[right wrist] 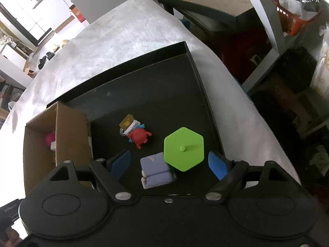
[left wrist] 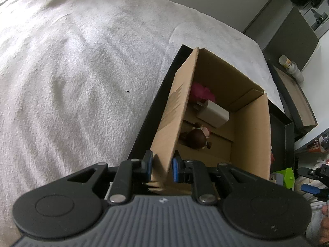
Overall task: Organize rigid objects
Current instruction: 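Move the right gripper back over the tray to the green hexagonal block, then grasp the green hexagonal block with the right gripper and lift it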
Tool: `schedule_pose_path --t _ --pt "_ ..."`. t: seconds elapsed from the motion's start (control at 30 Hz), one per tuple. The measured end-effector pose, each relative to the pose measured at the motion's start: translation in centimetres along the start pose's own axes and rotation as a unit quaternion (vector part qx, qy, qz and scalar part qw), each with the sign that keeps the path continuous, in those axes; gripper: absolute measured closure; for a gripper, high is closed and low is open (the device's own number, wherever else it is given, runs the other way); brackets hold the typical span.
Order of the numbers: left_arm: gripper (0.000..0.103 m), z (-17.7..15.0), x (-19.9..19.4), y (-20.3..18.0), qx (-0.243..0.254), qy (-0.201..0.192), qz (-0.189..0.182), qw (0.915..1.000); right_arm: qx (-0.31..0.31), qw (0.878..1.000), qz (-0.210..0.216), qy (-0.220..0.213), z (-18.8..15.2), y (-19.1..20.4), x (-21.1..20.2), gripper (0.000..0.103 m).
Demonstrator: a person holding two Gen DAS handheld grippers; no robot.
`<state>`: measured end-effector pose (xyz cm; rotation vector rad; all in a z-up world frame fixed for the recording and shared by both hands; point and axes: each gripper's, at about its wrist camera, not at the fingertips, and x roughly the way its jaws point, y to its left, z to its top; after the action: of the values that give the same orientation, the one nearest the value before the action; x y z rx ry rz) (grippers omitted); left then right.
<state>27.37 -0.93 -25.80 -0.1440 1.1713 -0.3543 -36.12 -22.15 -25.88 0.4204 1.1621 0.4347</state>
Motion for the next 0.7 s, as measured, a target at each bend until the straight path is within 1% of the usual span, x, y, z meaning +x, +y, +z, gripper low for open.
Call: schedule_pose_path --t 0.23,0.37,0.43,0.5,0.53,0.57,0.6,0.7 --pt "0.085 0.0 0.0 -0.1 0.000 0.000 0.002 1.0000 -0.003 1.000 -0.020 -0.006 0.1 0.0 1.3 0.021" --pt "0.085 0.0 0.0 0.0 -0.003 0.001 0.000 1.0000 -0.009 0.999 -0.042 0.000 0.1 0.1 2.5 0.024" --pt "0.085 0.0 0.0 0.0 -0.004 0.001 0.000 1.0000 -0.016 0.999 -0.042 0.002 0.2 0.2 3.1 0.026" --pt "0.085 -0.1 0.1 -0.1 -0.005 0.001 0.001 1.0000 -0.025 0.998 -0.052 0.007 0.2 0.2 3.8 0.035" --pt "0.085 -0.1 0.0 0.0 -0.005 0.001 0.000 1.0000 -0.026 0.998 -0.058 0.011 0.2 0.1 4.1 0.038" --pt "0.085 -0.1 0.0 0.1 -0.006 0.001 0.001 1.0000 -0.021 0.998 -0.051 0.011 0.2 -0.1 4.2 0.047" --pt "0.085 -0.1 0.0 0.1 -0.006 0.001 0.001 1.0000 -0.021 0.998 -0.052 0.015 0.2 -0.2 4.3 0.051" --pt "0.085 0.0 0.1 0.1 -0.009 0.002 0.001 1.0000 -0.028 0.998 -0.052 0.013 -0.1 0.0 3.6 0.052"
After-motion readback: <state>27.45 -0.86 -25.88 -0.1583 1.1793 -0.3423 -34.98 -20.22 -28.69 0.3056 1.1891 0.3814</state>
